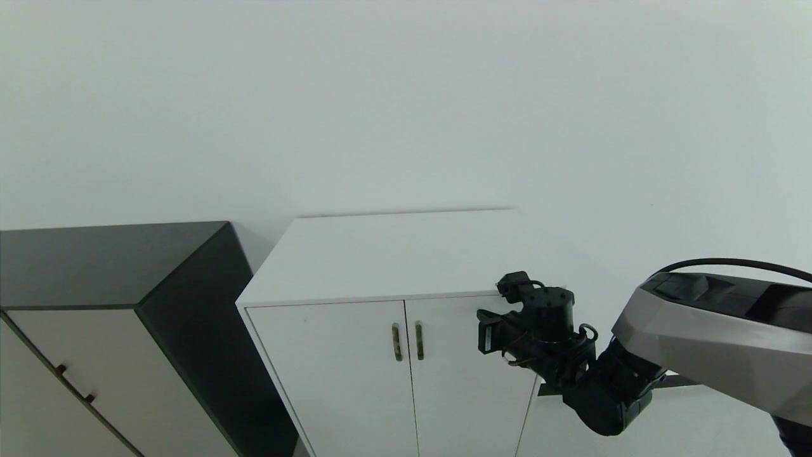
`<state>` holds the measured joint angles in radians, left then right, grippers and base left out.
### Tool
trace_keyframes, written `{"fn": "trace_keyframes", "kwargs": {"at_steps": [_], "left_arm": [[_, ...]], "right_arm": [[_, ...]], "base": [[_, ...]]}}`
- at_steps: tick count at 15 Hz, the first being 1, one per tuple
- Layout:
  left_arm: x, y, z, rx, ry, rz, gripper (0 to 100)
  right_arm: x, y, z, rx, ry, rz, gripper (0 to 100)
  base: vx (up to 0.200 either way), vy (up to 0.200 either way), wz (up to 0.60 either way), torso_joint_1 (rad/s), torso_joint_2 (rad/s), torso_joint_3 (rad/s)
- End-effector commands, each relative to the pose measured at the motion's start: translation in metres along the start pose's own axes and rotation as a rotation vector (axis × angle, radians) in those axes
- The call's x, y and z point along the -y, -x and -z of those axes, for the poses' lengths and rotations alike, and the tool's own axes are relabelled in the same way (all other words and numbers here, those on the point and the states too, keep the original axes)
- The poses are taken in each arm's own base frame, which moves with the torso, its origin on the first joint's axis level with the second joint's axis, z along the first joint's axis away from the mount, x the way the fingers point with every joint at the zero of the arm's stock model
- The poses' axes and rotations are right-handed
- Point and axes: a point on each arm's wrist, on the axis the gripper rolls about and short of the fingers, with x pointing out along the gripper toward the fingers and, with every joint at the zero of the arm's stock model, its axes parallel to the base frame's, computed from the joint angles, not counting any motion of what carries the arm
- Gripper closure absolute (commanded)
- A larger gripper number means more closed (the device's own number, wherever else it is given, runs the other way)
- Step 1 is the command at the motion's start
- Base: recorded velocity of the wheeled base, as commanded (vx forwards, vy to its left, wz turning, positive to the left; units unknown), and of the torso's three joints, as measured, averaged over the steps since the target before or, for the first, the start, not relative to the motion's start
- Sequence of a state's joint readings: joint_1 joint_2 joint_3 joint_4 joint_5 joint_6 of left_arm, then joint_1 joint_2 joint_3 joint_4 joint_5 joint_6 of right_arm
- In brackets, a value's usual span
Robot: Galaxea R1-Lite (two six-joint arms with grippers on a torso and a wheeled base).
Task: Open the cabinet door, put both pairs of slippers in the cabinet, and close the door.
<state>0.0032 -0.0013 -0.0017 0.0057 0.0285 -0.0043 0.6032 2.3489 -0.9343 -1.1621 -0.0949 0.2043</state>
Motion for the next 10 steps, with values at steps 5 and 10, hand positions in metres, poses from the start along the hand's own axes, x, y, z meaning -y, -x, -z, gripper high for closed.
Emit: {"fn": "trace_keyframes", "kwargs": {"at_steps": [5,10], "left_arm": [[0.000,0.000,0.000,-0.002,0.000,-0.001,100],[0.000,0.000,0.000,-0.002,-0.001,0.001,100]], "right_arm": [[-0.002,0.006,-0.003,0.007,0.002,-0.001,100],[-0.019,0.114,-0.028,0.103,0.095,0.109,100]], "base": [[0.000,0.000,0.00,0.000,0.00,0.000],[0.000,0.000,0.00,0.000,0.00,0.000]]}}
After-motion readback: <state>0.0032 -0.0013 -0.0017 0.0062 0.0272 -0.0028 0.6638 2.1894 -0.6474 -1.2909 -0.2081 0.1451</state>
